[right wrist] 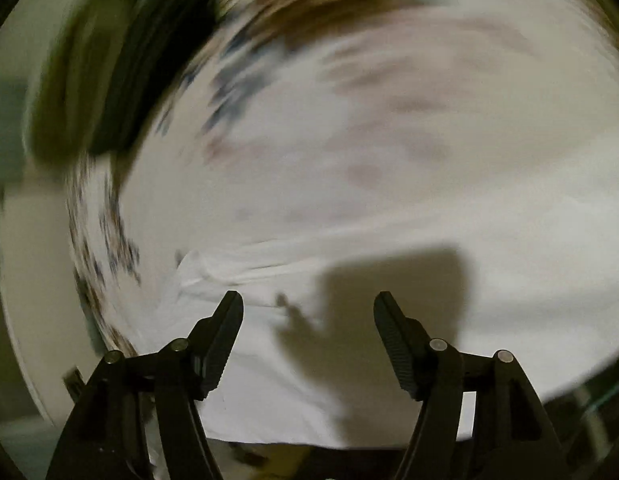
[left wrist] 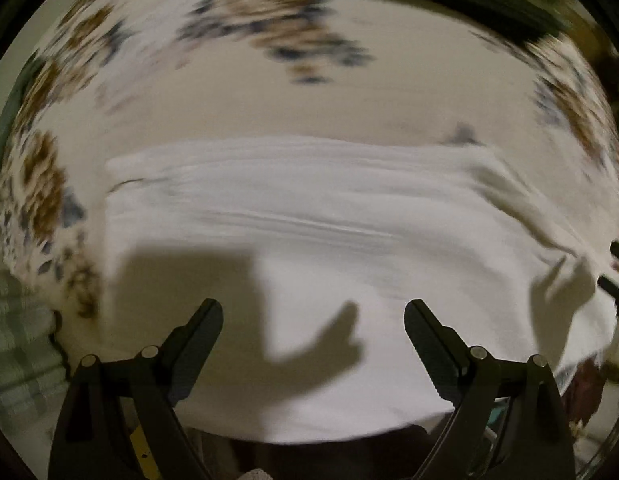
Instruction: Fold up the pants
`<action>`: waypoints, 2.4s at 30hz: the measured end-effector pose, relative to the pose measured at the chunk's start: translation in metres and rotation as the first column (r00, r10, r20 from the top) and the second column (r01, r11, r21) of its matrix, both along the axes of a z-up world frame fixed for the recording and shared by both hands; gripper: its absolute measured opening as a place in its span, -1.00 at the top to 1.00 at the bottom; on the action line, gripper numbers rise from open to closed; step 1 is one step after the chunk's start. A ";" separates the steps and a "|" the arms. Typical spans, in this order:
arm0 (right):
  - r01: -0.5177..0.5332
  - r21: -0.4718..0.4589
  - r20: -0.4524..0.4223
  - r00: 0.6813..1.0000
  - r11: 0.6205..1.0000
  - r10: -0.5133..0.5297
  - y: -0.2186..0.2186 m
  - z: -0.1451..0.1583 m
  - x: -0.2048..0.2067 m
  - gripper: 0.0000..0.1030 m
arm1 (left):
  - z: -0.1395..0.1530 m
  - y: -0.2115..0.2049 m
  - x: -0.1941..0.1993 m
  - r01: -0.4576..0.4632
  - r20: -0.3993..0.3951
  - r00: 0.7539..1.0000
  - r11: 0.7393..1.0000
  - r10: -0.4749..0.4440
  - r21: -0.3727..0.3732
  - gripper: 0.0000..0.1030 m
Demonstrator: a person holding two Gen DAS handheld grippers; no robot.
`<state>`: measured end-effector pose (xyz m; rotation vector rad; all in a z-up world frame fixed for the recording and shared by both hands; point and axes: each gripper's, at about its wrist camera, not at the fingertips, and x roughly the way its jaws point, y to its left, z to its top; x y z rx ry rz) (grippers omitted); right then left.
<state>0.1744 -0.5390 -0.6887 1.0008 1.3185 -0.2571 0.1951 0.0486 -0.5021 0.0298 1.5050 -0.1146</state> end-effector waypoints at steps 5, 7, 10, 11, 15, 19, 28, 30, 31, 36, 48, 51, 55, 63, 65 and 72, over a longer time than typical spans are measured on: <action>0.337 -0.051 -0.061 0.938 0.940 -0.340 -0.104 -0.005 -0.139 -0.36 | -0.018 -0.082 -0.019 0.095 -0.042 0.994 0.994 -0.098 -0.055 -0.82; 0.459 -0.058 -0.068 0.884 0.886 -0.462 -0.146 -0.015 -0.190 -0.36 | -0.028 -0.107 -0.021 0.116 -0.055 0.991 0.991 -0.120 -0.072 -0.82; 0.585 -0.052 -0.050 0.808 0.810 -0.587 -0.199 -0.041 -0.247 -0.36 | -0.044 -0.138 -0.021 0.131 -0.051 0.989 0.988 -0.136 -0.084 -0.82; 0.606 -0.035 -0.045 0.794 0.795 -0.607 -0.208 -0.049 -0.254 -0.36 | -0.050 -0.150 -0.025 0.131 -0.058 0.989 0.987 -0.136 -0.089 -0.82; 0.659 0.110 -0.012 0.750 0.744 -0.662 -0.235 -0.102 -0.270 -0.36 | -0.087 -0.169 -0.031 0.160 -0.089 0.983 0.987 -0.162 -0.020 -1.00; 0.659 0.127 0.119 0.732 0.741 -0.671 -0.242 -0.105 -0.267 -0.16 | -0.086 -0.177 -0.037 0.176 -0.053 0.983 0.984 -0.175 0.022 -1.00; 0.602 0.134 0.230 0.754 0.787 -0.615 -0.254 -0.106 -0.248 0.12 | -0.091 -0.184 -0.024 0.129 -0.040 0.991 0.991 -0.128 0.029 -1.00; 0.586 0.152 0.270 0.750 0.796 -0.604 -0.253 -0.099 -0.242 0.10 | -0.094 -0.188 -0.022 0.115 -0.034 0.993 0.993 -0.114 0.031 -1.00; 0.575 0.171 0.300 0.743 0.800 -0.598 -0.254 -0.095 -0.245 0.10 | -0.094 -0.185 -0.023 0.105 -0.027 0.994 0.994 -0.104 0.030 -1.00; 0.543 0.174 0.313 0.760 0.821 -0.569 -0.252 -0.104 -0.221 0.14 | -0.094 -0.179 -0.024 0.053 0.014 0.998 0.998 -0.054 0.027 -1.00; 0.385 -0.082 0.456 0.835 0.919 -0.309 -0.172 0.055 -0.143 0.81 | -0.021 -0.176 -0.024 -0.040 0.048 0.998 0.993 0.046 -0.111 -1.00; 0.295 -0.145 0.482 0.855 0.944 -0.193 -0.122 0.094 -0.115 0.81 | 0.003 -0.147 -0.034 -0.079 0.066 0.994 0.985 0.090 -0.154 -1.00; 0.153 -0.224 0.481 0.876 0.963 -0.027 -0.033 0.117 -0.069 0.81 | 0.014 -0.104 -0.051 -0.138 0.081 0.985 0.976 0.153 -0.168 -1.00; -0.155 -0.344 0.316 0.909 0.926 0.270 0.160 0.038 0.004 0.81 | 0.009 -0.007 -0.083 -0.254 0.076 0.962 0.962 0.262 -0.099 -1.00; -0.211 -0.356 0.258 0.914 0.910 0.313 0.192 0.007 0.011 0.81 | 0.000 0.018 -0.088 -0.291 0.065 0.953 0.953 0.297 -0.085 -1.00; -0.361 -0.407 0.040 0.911 0.839 0.411 0.275 -0.070 0.027 0.52 | -0.020 0.078 -0.101 -0.386 0.053 0.920 0.921 0.388 -0.051 -1.00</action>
